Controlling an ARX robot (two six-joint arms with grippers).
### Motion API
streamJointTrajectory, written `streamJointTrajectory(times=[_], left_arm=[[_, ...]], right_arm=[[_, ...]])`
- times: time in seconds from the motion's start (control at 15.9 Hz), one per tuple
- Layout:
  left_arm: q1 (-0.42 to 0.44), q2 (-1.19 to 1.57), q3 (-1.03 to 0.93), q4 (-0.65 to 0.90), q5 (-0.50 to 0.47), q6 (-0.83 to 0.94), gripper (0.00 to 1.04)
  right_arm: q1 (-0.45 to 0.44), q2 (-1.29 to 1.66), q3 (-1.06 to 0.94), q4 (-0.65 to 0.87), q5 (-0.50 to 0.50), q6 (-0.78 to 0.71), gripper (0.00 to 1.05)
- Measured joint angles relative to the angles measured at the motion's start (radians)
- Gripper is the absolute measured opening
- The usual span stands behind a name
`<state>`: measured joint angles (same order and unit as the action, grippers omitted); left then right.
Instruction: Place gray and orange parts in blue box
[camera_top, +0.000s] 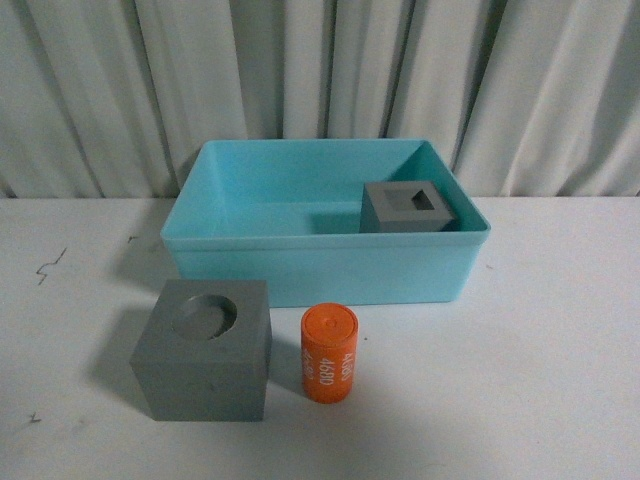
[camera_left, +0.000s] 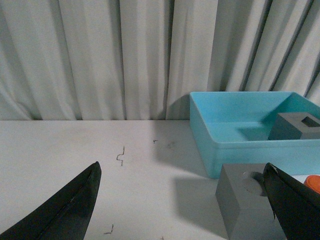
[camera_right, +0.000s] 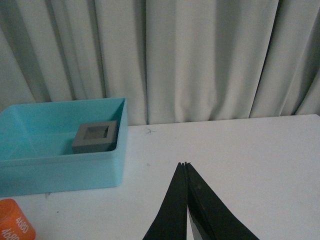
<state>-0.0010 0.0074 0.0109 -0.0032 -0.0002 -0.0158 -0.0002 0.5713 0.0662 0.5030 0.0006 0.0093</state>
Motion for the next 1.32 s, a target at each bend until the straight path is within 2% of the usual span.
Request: streamJointTrajectory(times=[0.19,0.25,1.19,1.26,1.32], left_arm=[[0.000,0.000,0.000,0.000,0.000,0.000,0.98],[0.000,0.000,0.000,0.000,0.000,0.000,0.98],[0.000,0.000,0.000,0.000,0.000,0.000,0.98],[0.000,0.000,0.000,0.000,0.000,0.000,0.98],[0.000,0.000,0.000,0.000,0.000,0.000,0.98]], right_arm=[[0.000,-0.081,-0.022,-0.061,0.000,-0.002,0.02],[0.000,-0.097,-0.048,-0.012,0.000,-0.002,0.02],[0.000,-0.374,-0.055,-0.303,0.000,-0.002,0.02],[0.000,-0.407,-0.055,-0.345,0.000,-0.002,0.02],[0.000,-0.498,-0.054,-0.483,-0.001,-0.003,0.02]])
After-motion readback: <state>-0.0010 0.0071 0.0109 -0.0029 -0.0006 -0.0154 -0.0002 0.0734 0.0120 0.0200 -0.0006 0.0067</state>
